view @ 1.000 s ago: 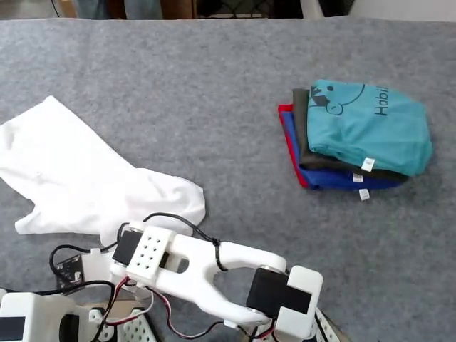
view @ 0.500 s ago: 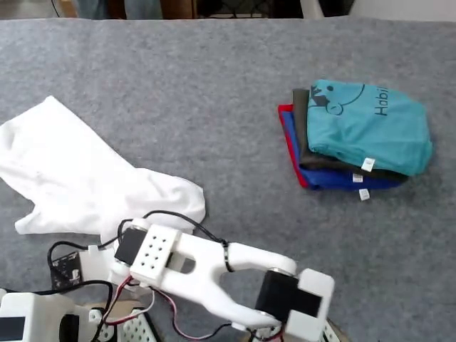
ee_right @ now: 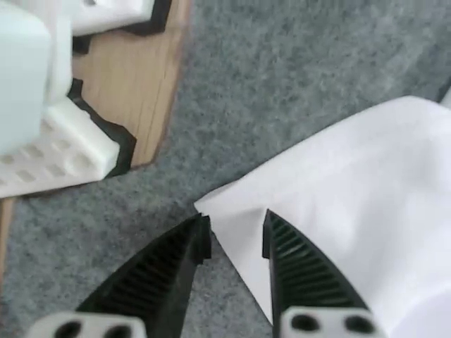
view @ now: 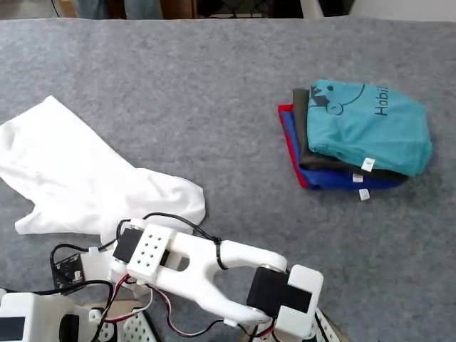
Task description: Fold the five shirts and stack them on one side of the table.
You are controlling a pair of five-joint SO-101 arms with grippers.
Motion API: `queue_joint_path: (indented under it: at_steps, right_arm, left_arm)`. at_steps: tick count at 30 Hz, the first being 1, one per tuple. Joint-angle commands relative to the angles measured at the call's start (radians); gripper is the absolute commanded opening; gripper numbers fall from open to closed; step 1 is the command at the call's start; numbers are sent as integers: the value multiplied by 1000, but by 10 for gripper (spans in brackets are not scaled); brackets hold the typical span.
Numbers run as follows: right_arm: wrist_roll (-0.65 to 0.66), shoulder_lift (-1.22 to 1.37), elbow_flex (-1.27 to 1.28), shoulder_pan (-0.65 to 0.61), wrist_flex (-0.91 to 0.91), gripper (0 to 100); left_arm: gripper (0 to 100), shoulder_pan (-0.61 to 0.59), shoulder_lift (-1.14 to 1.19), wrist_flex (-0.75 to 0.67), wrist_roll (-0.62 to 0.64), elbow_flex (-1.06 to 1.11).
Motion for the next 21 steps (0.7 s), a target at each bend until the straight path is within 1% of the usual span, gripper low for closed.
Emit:
queue_joint_path:
  at_steps: [1,4,15,21]
  right_arm:
    - [18,4,-24,5,18,219]
    - [28,4,-21,5,37,266]
    - [40,18,-27,15,41,267]
    - [95,22,-30,35,66,267]
  left_arm:
    - [274,4,-8,-11,6,-7]
    - [274,5,-8,-12,6,-7]
    - [274,19,-8,-12,5,-15]
    - [274,21,-12,-3,6,-102]
